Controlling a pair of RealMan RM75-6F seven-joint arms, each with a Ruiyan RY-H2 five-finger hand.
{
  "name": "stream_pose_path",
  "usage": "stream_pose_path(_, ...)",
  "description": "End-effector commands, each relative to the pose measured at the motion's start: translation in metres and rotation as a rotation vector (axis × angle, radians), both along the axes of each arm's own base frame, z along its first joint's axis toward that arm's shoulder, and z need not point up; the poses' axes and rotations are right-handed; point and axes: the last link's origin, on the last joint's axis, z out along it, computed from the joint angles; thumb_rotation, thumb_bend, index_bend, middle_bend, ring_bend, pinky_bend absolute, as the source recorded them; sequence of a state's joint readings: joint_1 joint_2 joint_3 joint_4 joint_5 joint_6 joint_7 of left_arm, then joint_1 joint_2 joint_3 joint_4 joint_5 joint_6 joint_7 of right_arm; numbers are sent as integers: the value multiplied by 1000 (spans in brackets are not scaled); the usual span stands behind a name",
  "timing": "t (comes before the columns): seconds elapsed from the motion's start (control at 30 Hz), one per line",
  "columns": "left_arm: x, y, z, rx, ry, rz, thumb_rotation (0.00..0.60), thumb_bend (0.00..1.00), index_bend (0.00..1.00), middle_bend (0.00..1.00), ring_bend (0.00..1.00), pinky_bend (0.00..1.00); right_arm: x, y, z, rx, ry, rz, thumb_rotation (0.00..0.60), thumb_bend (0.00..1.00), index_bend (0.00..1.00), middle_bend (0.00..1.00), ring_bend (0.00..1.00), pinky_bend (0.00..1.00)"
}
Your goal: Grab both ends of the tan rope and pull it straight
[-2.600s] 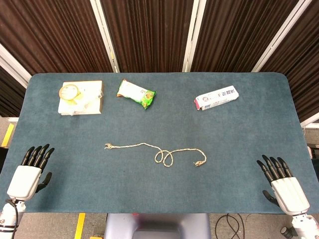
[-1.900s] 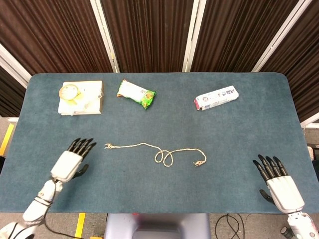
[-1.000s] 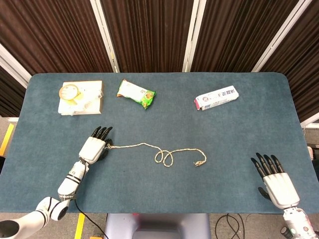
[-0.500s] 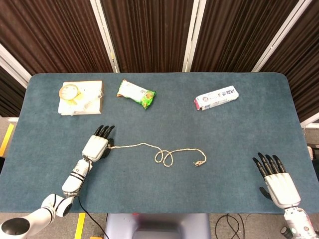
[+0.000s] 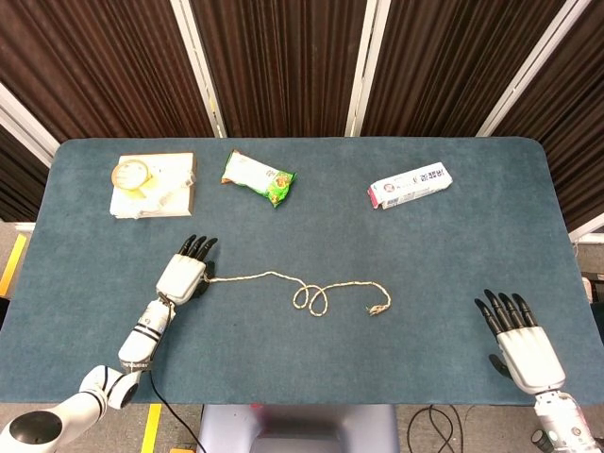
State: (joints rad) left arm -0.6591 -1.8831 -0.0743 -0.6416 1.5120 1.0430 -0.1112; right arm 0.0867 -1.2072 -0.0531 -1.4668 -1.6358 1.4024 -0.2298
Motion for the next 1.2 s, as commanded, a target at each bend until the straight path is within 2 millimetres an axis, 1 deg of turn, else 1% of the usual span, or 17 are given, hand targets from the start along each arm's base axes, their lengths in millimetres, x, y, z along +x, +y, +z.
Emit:
stream_pose_path(0.03,1,-3,4,5,-10,-19,600,441,623,64,0,39,5,-5,-4,13,5,24,600,299,0,0,0,0)
stream_pose_path(0.13,1,-8,10,12,-24,-40,600,446,622,63,0,39,15,-15,-10,35,-9,67,600,299,10,0,0,0)
stream_pose_path(0.17,1,-9,13,14,-27,-47,600,447,622,63,0,39,19,-19,-13,41,-13,86,600,299,34,0,0,0)
stream_pose_path(0.27,0,-14,19,17,-32,-64,600,445,623,62,0,38,33,-35,-24,56,-23,144,600,299,162,0,0,0)
stream_pose_path(0.33,0,-18,23,16,-32,-69,600,446,624,62,0,39,44,-50,-33,71,-13,182,600,301,280,0,0,0)
stream_pose_path(0.4,-1,-20,27,17,-32,-69,600,447,626,62,0,38,54,-66,-43,87,6,212,600,317,356,0,0,0)
stream_pose_path(0.5,-3,-22,31,22,-26,-67,600,446,626,61,0,39,69,-86,-57,114,39,251,600,361,437,0,0,0)
stream_pose_path(0.57,-4,-23,33,23,-26,-63,600,446,625,61,0,39,76,-94,-67,132,70,277,600,382,476,0,0,0)
stream_pose_path(0.73,-6,-24,37,27,-17,-51,600,446,625,61,0,38,95,-106,-98,198,105,323,600,412,521,0,0,0)
stream_pose_path(0.9,-7,-24,42,32,-11,-48,600,445,626,60,0,38,101,-114,-122,226,158,328,600,429,533,0,0,0)
stream_pose_path(1.0,-9,-24,43,32,-12,-43,600,444,626,60,0,39,104,-117,-131,235,159,321,600,429,533,0,0,0)
stream_pose_path(1.2,-11,-23,43,29,-9,-37,600,445,628,60,0,39,107,-122,-142,242,168,303,600,429,532,0,0,0)
